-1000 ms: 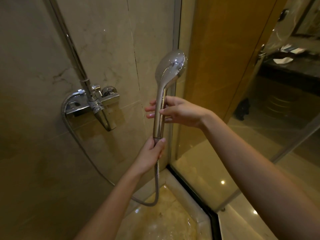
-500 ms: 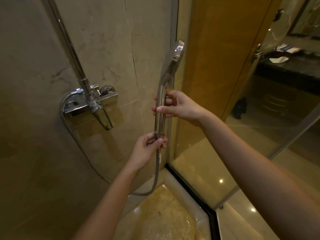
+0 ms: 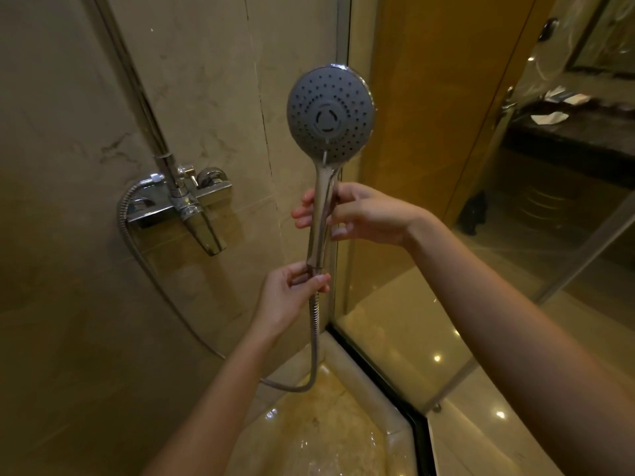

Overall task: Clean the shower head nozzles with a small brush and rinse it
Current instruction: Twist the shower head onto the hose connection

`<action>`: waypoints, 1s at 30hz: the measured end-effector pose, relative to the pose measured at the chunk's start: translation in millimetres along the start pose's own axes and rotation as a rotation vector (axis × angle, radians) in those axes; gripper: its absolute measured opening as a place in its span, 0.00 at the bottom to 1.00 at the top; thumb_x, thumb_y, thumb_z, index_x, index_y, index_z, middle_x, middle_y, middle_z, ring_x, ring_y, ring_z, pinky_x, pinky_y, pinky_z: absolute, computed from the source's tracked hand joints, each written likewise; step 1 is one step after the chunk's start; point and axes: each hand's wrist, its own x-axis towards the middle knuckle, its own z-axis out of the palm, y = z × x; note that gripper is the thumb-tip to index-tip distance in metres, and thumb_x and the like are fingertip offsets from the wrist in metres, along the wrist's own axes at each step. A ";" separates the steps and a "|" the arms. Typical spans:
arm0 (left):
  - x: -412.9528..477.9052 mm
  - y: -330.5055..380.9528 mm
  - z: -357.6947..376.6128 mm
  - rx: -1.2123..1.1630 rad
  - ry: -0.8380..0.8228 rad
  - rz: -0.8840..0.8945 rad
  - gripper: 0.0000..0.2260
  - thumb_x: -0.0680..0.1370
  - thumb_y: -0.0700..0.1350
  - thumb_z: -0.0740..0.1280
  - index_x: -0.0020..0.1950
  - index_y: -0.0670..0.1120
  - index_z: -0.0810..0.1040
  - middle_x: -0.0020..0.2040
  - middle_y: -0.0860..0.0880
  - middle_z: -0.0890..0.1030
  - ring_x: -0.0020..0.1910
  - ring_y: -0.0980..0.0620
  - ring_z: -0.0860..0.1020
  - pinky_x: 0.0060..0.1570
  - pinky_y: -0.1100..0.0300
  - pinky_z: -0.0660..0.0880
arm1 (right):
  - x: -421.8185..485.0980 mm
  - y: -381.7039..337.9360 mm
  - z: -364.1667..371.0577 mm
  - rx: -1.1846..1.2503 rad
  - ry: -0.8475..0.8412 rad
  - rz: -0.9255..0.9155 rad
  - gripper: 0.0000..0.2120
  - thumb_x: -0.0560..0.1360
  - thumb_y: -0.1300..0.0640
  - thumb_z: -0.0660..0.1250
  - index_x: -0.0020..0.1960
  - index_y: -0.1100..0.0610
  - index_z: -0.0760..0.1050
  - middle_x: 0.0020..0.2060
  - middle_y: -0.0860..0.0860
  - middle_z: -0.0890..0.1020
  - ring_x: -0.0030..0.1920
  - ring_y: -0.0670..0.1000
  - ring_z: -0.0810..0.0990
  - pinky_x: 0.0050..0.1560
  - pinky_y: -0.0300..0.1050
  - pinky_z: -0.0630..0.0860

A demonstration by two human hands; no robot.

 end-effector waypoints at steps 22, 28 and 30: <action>-0.1 16.0 -8.7 -0.053 -0.057 -0.036 0.07 0.75 0.33 0.64 0.50 0.40 0.78 0.43 0.43 0.81 0.35 0.59 0.82 0.45 0.66 0.78 | 10.3 0.6 3.4 -0.108 0.072 0.022 0.10 0.75 0.68 0.63 0.55 0.59 0.70 0.55 0.57 0.82 0.57 0.52 0.81 0.45 0.39 0.78; 6.0 16.5 -6.7 -0.071 -0.025 -0.036 0.09 0.75 0.34 0.65 0.54 0.35 0.77 0.44 0.41 0.81 0.35 0.59 0.81 0.44 0.67 0.78 | 15.3 -1.2 4.8 -0.362 0.246 -0.049 0.20 0.72 0.62 0.71 0.61 0.59 0.69 0.50 0.57 0.83 0.52 0.51 0.83 0.46 0.42 0.81; 7.7 15.3 -5.9 -0.084 -0.023 -0.041 0.09 0.75 0.34 0.65 0.54 0.35 0.77 0.45 0.40 0.82 0.35 0.59 0.82 0.42 0.68 0.78 | 18.1 -0.2 7.0 -0.423 0.298 -0.063 0.19 0.70 0.58 0.74 0.57 0.57 0.71 0.43 0.52 0.82 0.45 0.48 0.83 0.41 0.39 0.79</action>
